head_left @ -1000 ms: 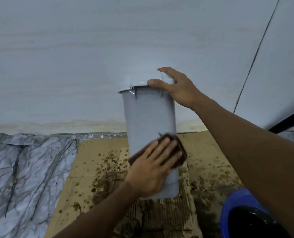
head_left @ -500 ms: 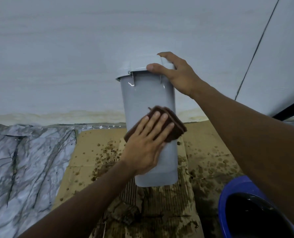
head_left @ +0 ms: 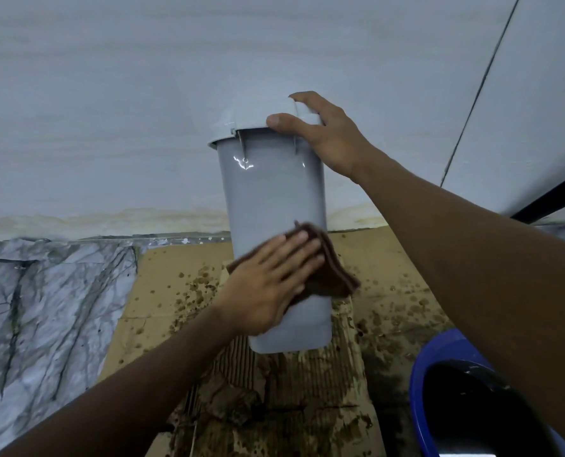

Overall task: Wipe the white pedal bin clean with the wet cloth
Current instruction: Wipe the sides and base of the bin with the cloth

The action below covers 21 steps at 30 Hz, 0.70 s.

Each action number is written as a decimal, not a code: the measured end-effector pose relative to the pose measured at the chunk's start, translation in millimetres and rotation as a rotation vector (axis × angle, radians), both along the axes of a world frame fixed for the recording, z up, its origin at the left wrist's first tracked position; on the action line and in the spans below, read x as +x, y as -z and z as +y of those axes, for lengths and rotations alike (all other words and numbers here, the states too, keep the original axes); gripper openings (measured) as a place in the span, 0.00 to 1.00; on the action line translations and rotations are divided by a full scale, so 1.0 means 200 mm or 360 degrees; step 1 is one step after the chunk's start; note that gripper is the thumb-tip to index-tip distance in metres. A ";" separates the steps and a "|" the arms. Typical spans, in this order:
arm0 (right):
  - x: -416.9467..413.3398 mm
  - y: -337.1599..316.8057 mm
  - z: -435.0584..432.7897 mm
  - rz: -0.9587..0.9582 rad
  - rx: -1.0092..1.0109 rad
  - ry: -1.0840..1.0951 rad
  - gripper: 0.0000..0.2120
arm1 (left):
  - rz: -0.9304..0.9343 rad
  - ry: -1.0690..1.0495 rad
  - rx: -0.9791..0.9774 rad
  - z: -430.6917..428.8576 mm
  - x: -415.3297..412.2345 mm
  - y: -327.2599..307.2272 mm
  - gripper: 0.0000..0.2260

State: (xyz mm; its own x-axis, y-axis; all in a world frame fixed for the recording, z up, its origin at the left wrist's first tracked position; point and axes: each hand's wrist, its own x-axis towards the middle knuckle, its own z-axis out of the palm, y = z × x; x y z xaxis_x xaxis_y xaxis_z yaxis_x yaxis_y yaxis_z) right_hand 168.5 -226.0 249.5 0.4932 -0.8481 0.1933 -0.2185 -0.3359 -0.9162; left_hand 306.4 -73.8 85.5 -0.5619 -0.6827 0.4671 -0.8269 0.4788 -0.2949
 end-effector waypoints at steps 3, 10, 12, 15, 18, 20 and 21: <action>0.00 0.00 0.00 0.0009 -0.0017 0.0007 0.26 | 0.0278 -0.0234 -0.0100 -0.08 -0.05 -0.11 0.25; -0.01 0.02 -0.02 -0.0004 -0.0016 0.0014 0.28 | 0.0134 -0.0106 0.0141 0.09 -0.17 0.13 0.25; -0.01 0.02 -0.01 -0.0007 -0.0016 -0.0002 0.27 | -0.0002 -0.0043 0.0179 0.14 -0.16 0.21 0.26; -0.01 0.02 -0.01 -0.0025 -0.0001 -0.0013 0.26 | -0.0107 0.0032 0.0177 0.13 -0.10 0.21 0.25; -0.01 0.02 0.00 -0.0016 -0.0012 -0.0006 0.27 | -0.0003 -0.0021 0.0052 0.02 -0.03 0.04 0.24; 0.00 0.02 0.01 -0.0030 -0.0016 0.0000 0.25 | 0.0203 -0.0189 -0.0113 -0.09 0.02 -0.13 0.24; 0.00 0.01 0.01 -0.0049 -0.0013 0.0005 0.24 | 0.0309 -0.0283 -0.0174 -0.14 0.03 -0.21 0.24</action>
